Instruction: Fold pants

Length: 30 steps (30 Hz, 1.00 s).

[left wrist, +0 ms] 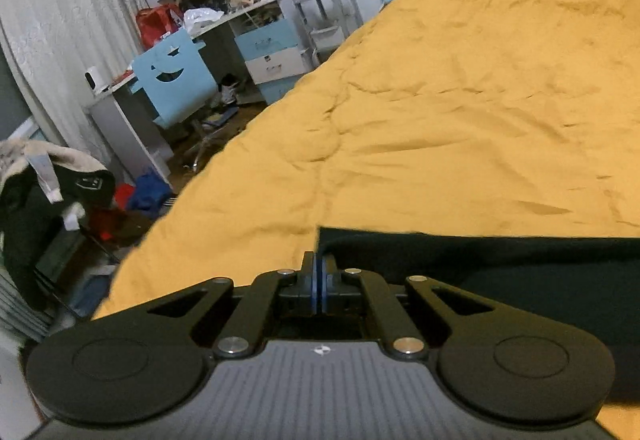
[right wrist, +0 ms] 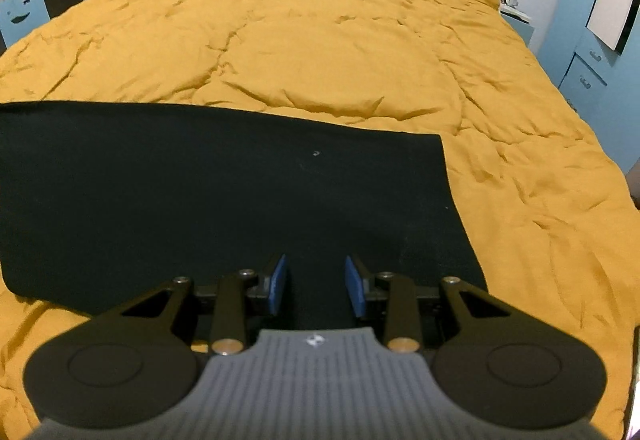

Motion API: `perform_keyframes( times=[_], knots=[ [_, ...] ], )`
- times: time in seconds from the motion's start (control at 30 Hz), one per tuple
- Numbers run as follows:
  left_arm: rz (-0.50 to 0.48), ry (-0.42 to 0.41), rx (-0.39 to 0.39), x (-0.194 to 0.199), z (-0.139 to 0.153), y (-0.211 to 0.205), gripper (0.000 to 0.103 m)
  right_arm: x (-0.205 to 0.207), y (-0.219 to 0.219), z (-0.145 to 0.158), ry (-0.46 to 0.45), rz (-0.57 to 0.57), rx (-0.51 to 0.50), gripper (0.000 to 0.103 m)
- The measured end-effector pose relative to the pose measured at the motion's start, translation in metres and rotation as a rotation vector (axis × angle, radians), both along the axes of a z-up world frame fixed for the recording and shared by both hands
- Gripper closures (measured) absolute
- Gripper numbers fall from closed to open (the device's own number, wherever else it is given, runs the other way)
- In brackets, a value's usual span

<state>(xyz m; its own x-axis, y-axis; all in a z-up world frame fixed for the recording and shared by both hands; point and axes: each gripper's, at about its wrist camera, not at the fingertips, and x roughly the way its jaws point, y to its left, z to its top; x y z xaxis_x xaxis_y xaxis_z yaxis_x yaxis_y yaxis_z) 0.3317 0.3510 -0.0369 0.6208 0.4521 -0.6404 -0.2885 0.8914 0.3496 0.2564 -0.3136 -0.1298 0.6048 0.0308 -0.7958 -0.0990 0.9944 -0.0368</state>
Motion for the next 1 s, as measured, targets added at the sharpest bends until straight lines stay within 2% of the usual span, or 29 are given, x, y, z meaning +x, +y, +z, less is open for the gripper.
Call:
perform_keyframes(
  times=[0.13,0.3,0.37,0.43,0.5,0.53,0.63,0.7,0.77,0.87,0.93,1.0],
  knots=[
    [0.022,0.044,0.030,0.033,-0.010,0.015,0.101,0.000,0.002,0.001,0.012,-0.003,-0.031,0.074],
    [0.059,0.024,0.009,0.052,-0.024,0.026,0.100,-0.003,0.005,0.002,0.027,-0.011,-0.053,0.074],
    [0.089,0.012,0.020,0.053,-0.029,0.028,0.087,-0.003,0.008,0.001,0.033,-0.009,-0.055,0.074],
    [0.135,-0.022,0.025,0.047,-0.031,0.030,0.081,-0.003,0.012,0.001,0.034,-0.002,-0.060,0.074],
    [0.173,-0.063,-0.003,0.036,-0.028,0.035,0.067,-0.002,0.015,0.000,0.033,0.003,-0.055,0.074],
    [0.188,-0.084,-0.031,0.029,-0.024,0.038,0.066,-0.002,0.017,0.000,0.031,0.006,-0.052,0.074],
    [0.223,-0.114,-0.163,0.000,-0.013,0.048,0.062,-0.001,0.023,0.002,0.019,0.028,-0.035,0.074],
    [0.268,-0.149,-0.295,-0.022,-0.009,0.057,0.048,-0.001,0.029,0.002,0.010,0.043,-0.018,0.074],
    [0.311,-0.194,-0.465,-0.047,-0.011,0.068,0.046,0.000,0.036,0.003,0.007,0.061,0.004,0.074],
    [0.386,-0.267,-0.756,-0.078,-0.030,0.084,0.044,0.001,0.045,0.004,0.007,0.078,0.057,0.074],
    [0.425,-0.311,-0.892,-0.090,-0.045,0.090,0.044,0.003,0.051,0.006,0.011,0.089,0.094,0.074],
    [0.467,-0.345,-0.964,-0.096,-0.058,0.093,0.044,0.002,0.060,0.010,0.017,0.105,0.122,0.076]
  ],
)
